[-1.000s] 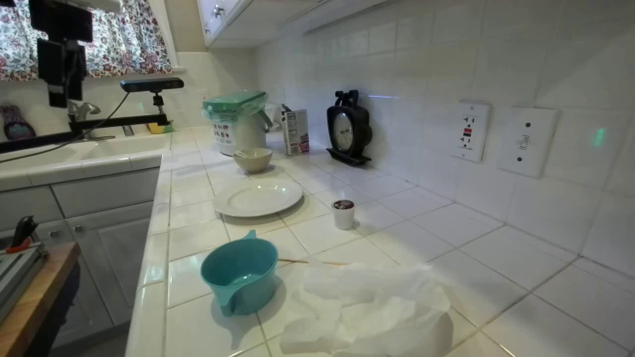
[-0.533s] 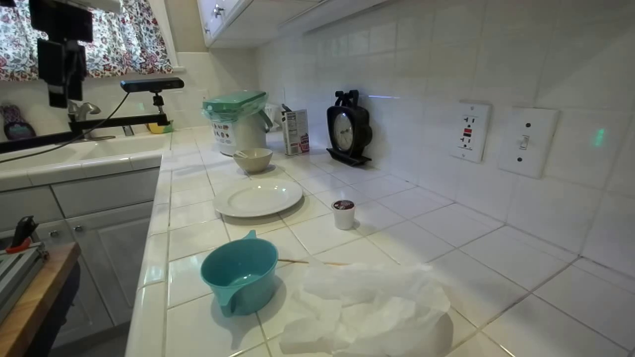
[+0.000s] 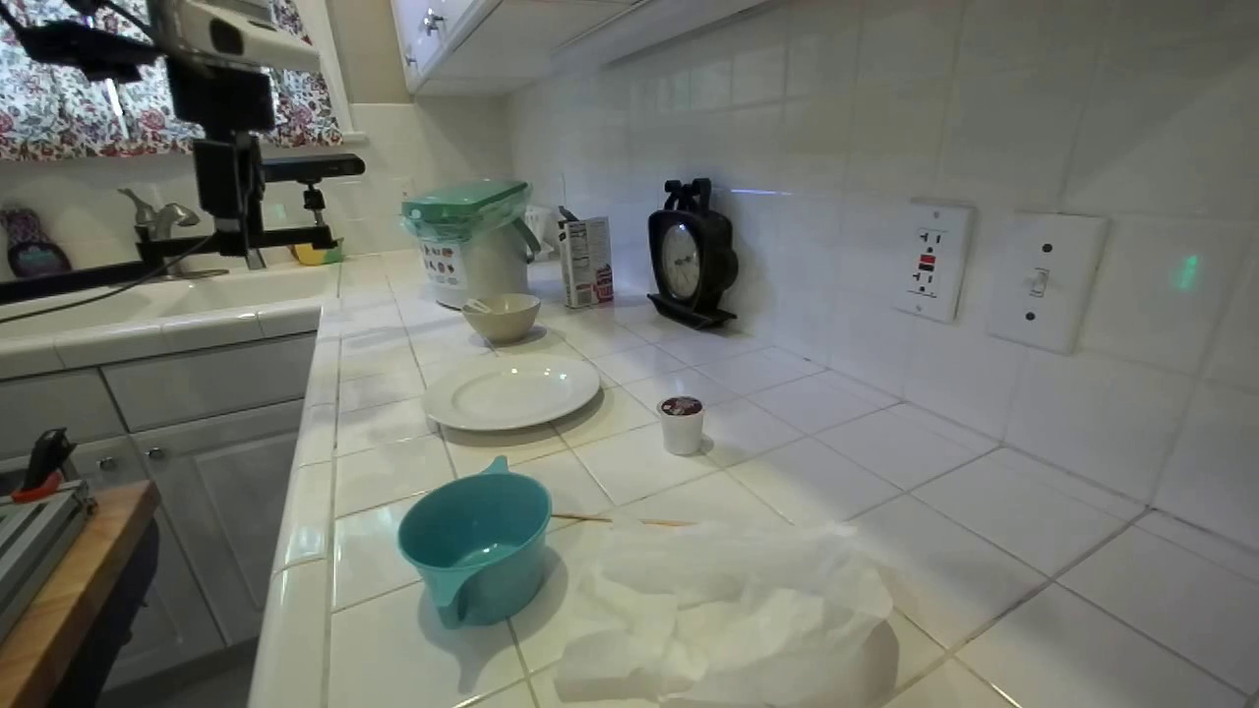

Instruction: Put the white spoon on the white plate.

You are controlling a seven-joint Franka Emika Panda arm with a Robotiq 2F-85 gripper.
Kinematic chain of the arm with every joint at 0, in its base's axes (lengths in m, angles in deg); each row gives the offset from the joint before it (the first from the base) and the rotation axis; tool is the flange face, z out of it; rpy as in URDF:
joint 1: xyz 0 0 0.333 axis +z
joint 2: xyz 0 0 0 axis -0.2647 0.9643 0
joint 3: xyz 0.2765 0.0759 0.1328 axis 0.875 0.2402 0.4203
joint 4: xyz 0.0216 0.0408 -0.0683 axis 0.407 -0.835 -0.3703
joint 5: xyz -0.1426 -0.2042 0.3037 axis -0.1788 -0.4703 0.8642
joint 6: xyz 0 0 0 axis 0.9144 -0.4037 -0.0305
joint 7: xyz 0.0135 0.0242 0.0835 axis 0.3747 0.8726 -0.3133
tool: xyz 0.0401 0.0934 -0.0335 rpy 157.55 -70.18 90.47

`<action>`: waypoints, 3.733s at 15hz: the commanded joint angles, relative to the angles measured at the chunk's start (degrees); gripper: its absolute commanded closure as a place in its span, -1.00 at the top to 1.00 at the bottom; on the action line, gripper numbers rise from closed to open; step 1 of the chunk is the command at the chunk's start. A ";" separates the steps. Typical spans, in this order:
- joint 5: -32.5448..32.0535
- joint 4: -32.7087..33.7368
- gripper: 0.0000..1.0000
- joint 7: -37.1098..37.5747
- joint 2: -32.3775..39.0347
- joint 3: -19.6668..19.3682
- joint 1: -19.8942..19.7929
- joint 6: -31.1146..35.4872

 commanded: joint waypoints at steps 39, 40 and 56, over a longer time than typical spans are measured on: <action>-4.21 23.27 0.08 -6.52 42.10 -2.11 1.53 34.28; -4.02 23.30 -0.03 -6.68 42.27 -2.05 1.48 34.37; -4.34 24.43 -0.98 -6.84 43.81 -2.11 1.67 36.34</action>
